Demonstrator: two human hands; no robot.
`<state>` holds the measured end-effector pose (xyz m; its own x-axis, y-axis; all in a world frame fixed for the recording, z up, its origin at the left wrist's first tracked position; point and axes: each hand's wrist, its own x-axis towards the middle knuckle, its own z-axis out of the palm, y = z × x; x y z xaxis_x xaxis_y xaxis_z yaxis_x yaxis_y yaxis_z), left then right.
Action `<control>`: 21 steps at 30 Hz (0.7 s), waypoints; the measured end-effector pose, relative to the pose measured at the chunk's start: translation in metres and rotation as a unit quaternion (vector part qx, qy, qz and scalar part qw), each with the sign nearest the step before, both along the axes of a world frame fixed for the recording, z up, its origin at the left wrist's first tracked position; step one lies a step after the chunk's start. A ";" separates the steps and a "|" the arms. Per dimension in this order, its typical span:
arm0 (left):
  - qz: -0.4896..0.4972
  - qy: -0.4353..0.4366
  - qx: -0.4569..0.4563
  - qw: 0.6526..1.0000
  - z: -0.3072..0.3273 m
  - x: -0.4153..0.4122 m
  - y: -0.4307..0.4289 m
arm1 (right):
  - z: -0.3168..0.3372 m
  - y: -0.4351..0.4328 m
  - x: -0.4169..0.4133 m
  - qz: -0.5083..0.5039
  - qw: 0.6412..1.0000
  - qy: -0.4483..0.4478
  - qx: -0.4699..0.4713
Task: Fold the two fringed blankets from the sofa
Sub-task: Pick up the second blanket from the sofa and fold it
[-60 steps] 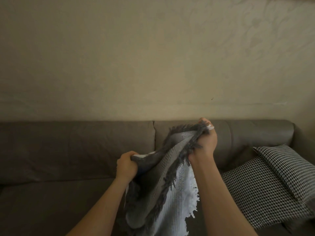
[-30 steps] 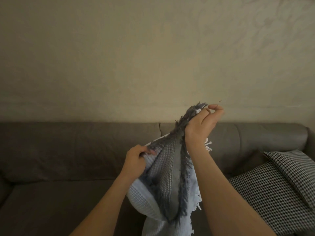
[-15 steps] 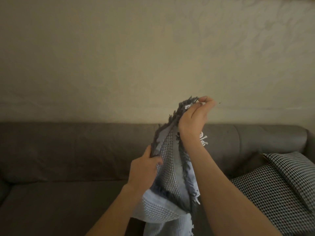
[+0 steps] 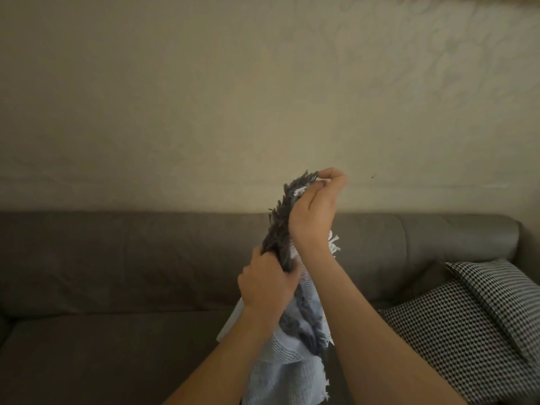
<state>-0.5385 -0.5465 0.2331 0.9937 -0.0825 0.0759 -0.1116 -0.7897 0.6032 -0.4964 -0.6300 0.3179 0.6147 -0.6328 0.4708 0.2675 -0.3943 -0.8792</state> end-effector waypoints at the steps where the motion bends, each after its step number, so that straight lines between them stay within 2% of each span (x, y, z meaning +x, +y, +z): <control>1: 0.004 0.000 -0.016 1.000 -0.002 0.002 0.000 | 0.000 0.000 -0.003 0.006 1.000 -0.004 -0.009; 9: 0.010 0.076 -0.089 0.993 -0.033 0.022 0.031 | 0.001 -0.008 -0.013 0.017 1.000 -0.023 0.005; 13: -0.001 0.035 -0.110 0.993 -0.046 0.026 0.052 | 0.007 -0.021 -0.022 0.020 0.999 -0.025 0.002; 17: -0.003 -0.028 -0.185 0.982 -0.045 0.040 0.072 | 0.009 -0.034 -0.026 0.005 1.000 -0.011 0.010; 21: -0.023 -0.026 -0.229 0.973 -0.026 0.049 0.081 | 0.011 -0.045 -0.028 0.042 0.998 0.001 0.049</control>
